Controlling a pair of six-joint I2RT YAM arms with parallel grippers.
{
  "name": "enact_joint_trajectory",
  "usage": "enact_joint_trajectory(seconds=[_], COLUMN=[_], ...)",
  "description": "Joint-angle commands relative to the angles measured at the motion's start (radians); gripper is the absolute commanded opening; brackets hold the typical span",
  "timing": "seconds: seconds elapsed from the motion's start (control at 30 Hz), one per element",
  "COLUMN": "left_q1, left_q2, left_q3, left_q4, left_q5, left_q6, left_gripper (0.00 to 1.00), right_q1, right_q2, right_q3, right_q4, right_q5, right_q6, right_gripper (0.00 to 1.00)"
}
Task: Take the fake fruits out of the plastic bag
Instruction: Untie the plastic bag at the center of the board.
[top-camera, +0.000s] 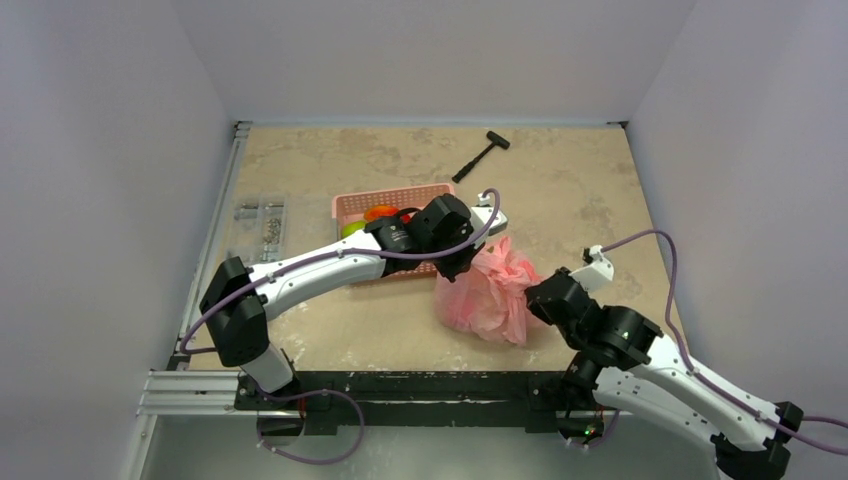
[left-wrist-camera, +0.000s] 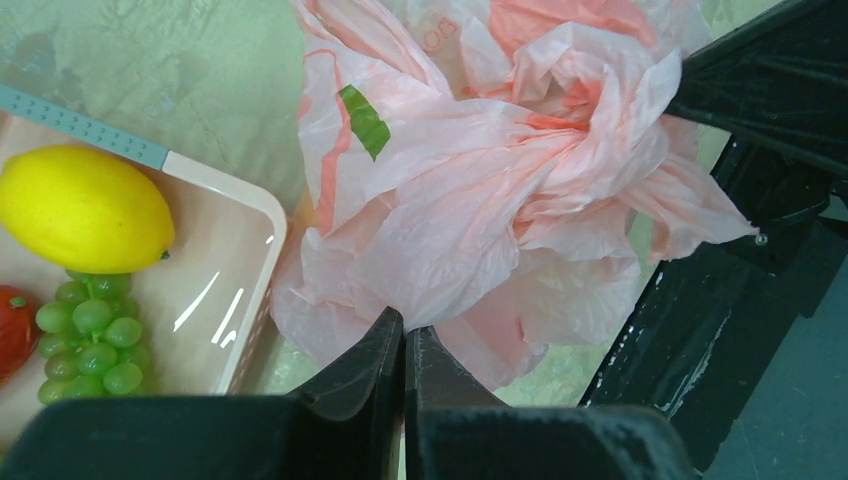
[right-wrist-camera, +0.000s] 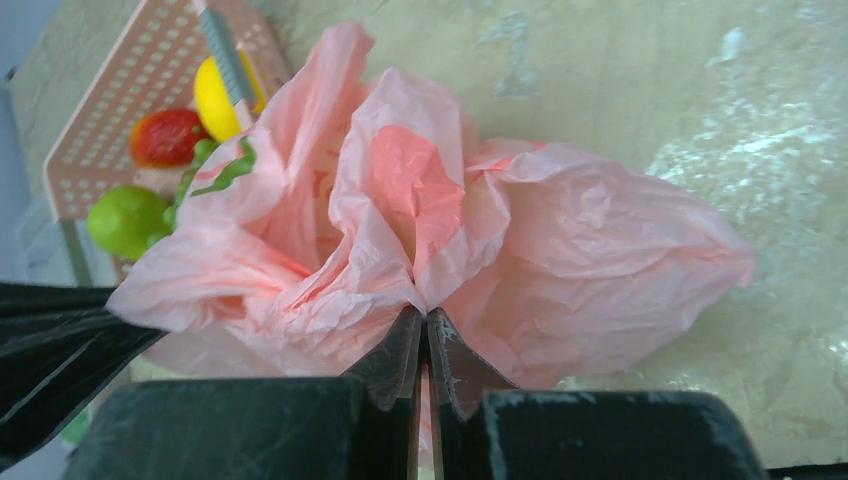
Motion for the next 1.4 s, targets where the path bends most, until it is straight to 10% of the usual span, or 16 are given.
enact_joint_trajectory(seconds=[0.0, 0.3, 0.53, 0.93, 1.1, 1.27, 1.37], left_q1=[0.004, 0.004, 0.004, 0.004, 0.004, 0.004, 0.004], left_q2=[-0.047, -0.04, -0.04, -0.053, -0.07, -0.092, -0.091], left_q3=[-0.008, 0.01, 0.014, 0.011, 0.004, -0.019, -0.017], left_q4=[0.026, 0.014, 0.008, 0.003, 0.004, 0.029, 0.027], left_q5=[-0.062, -0.006, -0.001, 0.007, -0.017, -0.033, -0.037], left_q6=[0.02, 0.011, 0.008, 0.011, 0.012, 0.01, 0.012], left_gripper=[0.0, 0.0, 0.0, 0.0, 0.0, 0.0, 0.0], right_q1=[-0.003, -0.003, -0.004, -0.003, -0.003, -0.003, -0.003], right_q2=[0.023, 0.015, 0.047, 0.179, 0.259, 0.178, 0.096], right_q3=[0.057, 0.097, 0.156, 0.141, 0.139, 0.096, 0.106], right_q4=[-0.232, -0.069, 0.034, 0.158, 0.044, 0.023, -0.05], right_q5=[0.169, 0.096, -0.092, -0.169, -0.061, 0.011, 0.086], right_q6=[0.218, -0.037, -0.233, -0.296, -0.127, -0.027, 0.023], right_gripper=[0.0, 0.0, 0.46, 0.79, 0.73, 0.32, 0.26])
